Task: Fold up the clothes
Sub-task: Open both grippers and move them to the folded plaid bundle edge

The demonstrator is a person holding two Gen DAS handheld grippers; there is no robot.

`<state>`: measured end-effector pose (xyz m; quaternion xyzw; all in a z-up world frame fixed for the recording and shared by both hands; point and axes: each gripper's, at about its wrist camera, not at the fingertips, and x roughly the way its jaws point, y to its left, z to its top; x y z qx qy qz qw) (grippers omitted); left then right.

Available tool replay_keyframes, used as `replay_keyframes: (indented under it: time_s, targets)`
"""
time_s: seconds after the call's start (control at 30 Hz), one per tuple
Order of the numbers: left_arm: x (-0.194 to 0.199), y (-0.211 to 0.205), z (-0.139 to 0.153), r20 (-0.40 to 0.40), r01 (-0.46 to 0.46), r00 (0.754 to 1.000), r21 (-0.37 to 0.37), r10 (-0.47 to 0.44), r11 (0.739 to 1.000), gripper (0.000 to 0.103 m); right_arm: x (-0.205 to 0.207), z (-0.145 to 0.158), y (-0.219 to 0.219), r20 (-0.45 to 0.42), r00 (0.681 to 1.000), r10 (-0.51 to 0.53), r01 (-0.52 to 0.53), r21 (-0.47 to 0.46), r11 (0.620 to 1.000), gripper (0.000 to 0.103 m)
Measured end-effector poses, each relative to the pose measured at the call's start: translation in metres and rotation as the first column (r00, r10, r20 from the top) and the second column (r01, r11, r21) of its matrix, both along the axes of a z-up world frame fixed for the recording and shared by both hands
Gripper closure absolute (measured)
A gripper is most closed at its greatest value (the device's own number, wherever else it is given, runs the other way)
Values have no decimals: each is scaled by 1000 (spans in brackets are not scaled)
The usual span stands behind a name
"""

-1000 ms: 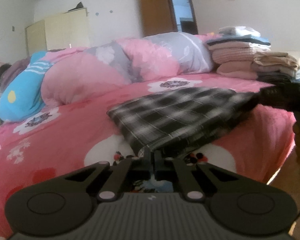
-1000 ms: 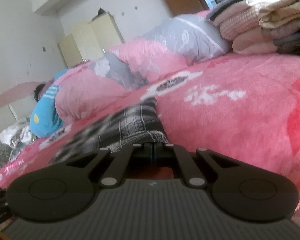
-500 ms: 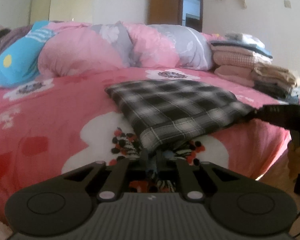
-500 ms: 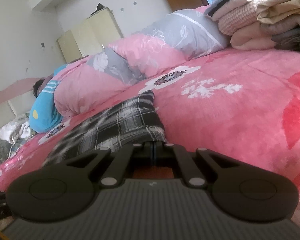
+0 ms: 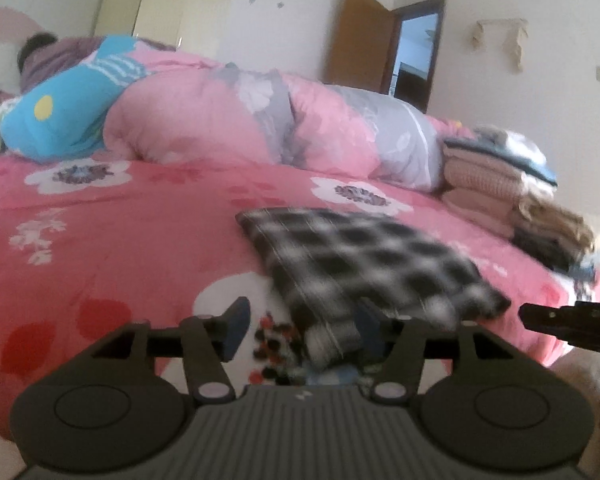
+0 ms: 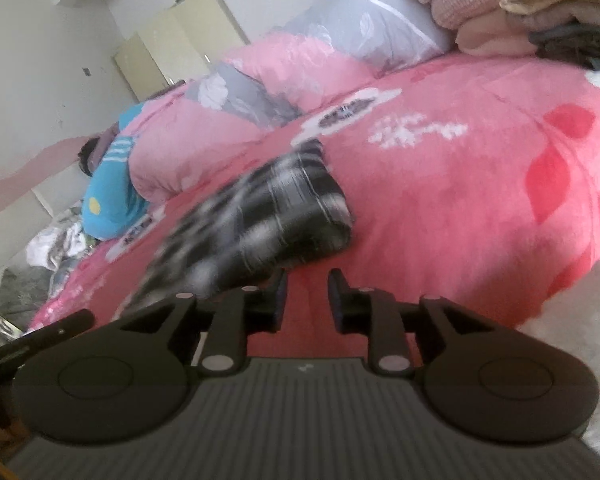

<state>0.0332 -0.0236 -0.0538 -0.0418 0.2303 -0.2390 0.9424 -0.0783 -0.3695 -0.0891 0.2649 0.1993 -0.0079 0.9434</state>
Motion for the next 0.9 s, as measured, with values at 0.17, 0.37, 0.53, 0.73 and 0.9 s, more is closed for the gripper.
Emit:
replay_keyframes:
  time_s: [0.17, 0.37, 0.53, 0.73, 0.9]
  targets:
    - [48, -12, 17, -60, -25, 998, 36, 27, 999, 35, 17, 34, -5, 70, 998, 1, 0, -10, 1000, 70]
    - [112, -43, 32, -76, 16, 997, 135, -5, 991, 35, 69, 57, -11, 89, 996, 29, -23, -69, 997, 62]
    - [152, -76, 26, -64, 99, 994, 191, -88, 977, 35, 131, 66, -2, 73, 994, 87, -69, -216, 974, 65]
    - [199, -101, -8, -159, 181, 976, 208, -150, 961, 37, 199, 38, 9, -96, 988, 118, -144, -344, 928, 84]
    - [204, -96, -21, -155, 209, 971, 169, -183, 963, 33, 216, 27, -5, -190, 972, 140, -186, -250, 950, 85]
